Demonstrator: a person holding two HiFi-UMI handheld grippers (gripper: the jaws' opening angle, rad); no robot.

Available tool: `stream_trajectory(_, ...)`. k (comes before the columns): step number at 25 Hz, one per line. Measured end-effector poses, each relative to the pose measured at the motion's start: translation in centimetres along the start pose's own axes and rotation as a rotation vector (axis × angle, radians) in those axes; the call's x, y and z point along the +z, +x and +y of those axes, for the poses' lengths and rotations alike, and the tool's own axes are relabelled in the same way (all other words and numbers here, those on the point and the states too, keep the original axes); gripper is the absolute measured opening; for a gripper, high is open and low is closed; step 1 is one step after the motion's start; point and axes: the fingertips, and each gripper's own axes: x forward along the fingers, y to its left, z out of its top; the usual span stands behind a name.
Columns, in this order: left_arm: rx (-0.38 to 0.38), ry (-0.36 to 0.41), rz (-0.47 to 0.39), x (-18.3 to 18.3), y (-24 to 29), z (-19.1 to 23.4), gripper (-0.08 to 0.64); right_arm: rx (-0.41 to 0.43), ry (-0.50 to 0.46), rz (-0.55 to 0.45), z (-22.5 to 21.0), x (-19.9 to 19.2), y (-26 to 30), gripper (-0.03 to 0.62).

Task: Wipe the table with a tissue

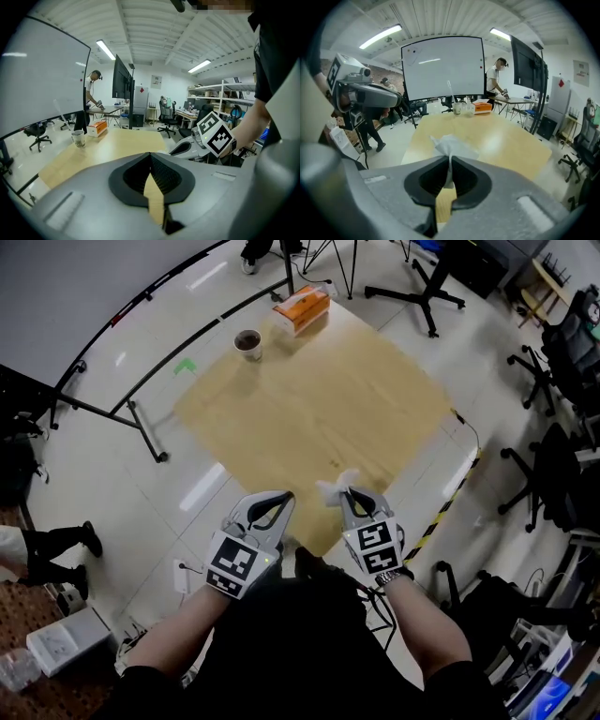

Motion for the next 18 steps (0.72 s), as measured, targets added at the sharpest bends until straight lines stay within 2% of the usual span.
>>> stream_trajectory(10,-0.038,0.007,0.038,-0.5,2.4,0.9,0.017,0.001,0.013,0.06,-1.2,-0.8,4.1,0.0)
stream_trajectory(18,-0.068,0.002,0.057,-1.4,3.0,2.1,0.017,-0.01,-0.015,0.13,-1.0,-2.0,7.6,0.0)
